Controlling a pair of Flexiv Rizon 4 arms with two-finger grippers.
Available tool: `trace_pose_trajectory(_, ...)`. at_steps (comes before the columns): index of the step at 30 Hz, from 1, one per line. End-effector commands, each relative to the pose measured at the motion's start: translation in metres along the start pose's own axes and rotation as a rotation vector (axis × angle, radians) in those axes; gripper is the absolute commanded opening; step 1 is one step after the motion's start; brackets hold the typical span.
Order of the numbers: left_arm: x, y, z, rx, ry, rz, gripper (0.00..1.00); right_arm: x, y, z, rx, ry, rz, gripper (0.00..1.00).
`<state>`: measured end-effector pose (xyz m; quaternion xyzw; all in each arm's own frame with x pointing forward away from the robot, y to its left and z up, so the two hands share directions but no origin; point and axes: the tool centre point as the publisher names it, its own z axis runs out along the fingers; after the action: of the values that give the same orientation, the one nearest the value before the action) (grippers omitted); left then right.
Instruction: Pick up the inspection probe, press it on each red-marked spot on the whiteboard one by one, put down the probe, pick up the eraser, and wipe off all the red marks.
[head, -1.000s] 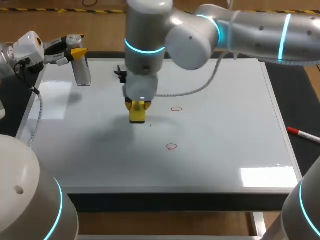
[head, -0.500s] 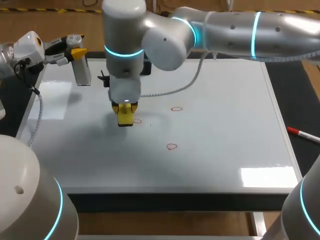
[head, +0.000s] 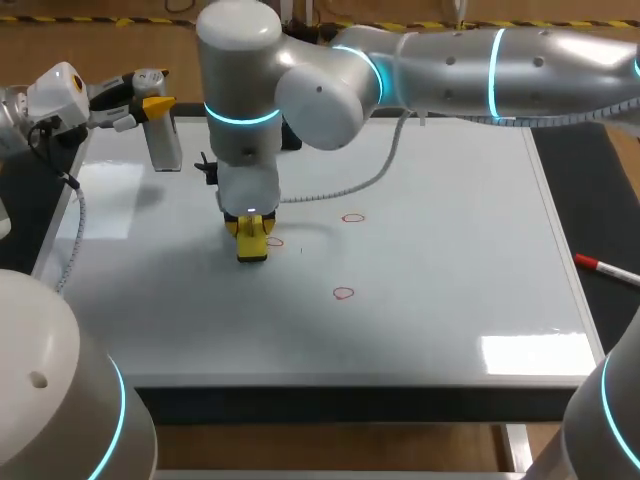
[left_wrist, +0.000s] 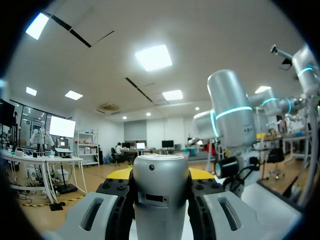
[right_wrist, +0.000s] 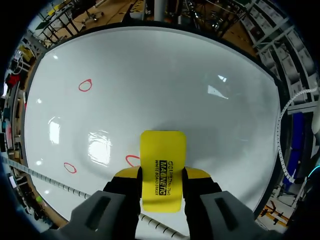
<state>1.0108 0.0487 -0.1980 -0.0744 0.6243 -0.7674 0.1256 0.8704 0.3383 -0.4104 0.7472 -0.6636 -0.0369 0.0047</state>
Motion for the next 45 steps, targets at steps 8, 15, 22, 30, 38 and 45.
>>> trace_pose_trajectory(8, 0.0, -0.001, 0.0, -0.001, 0.001, -0.001, 0.0, 0.004, -0.002, 0.016, -0.021, 0.017, 0.005, 0.0)
trace_pose_trajectory(15, 0.0, -0.001, 0.0, -0.001, 0.001, -0.001, 0.0, 0.017, -0.002, 0.014, -0.017, 0.019, 0.024, 0.0)
trace_pose_trajectory(22, 0.0, -0.001, 0.0, -0.001, 0.001, -0.001, 0.0, 0.034, 0.0, 0.01, -0.004, 0.023, 0.043, 0.0)
trace_pose_trajectory(30, 0.0, -0.001, 0.0, -0.001, 0.001, -0.001, 0.0, 0.056, 0.001, 0.009, -0.002, 0.032, 0.071, 0.0)
trace_pose_trajectory(38, 0.0, -0.001, 0.0, -0.001, 0.001, -0.001, 0.0, 0.068, 0.003, 0.0, 0.004, 0.035, 0.084, 0.0)
trace_pose_trajectory(45, 0.0, -0.001, 0.0, -0.001, 0.001, -0.001, 0.0, 0.077, 0.002, -0.022, 0.003, 0.011, 0.067, 0.0)
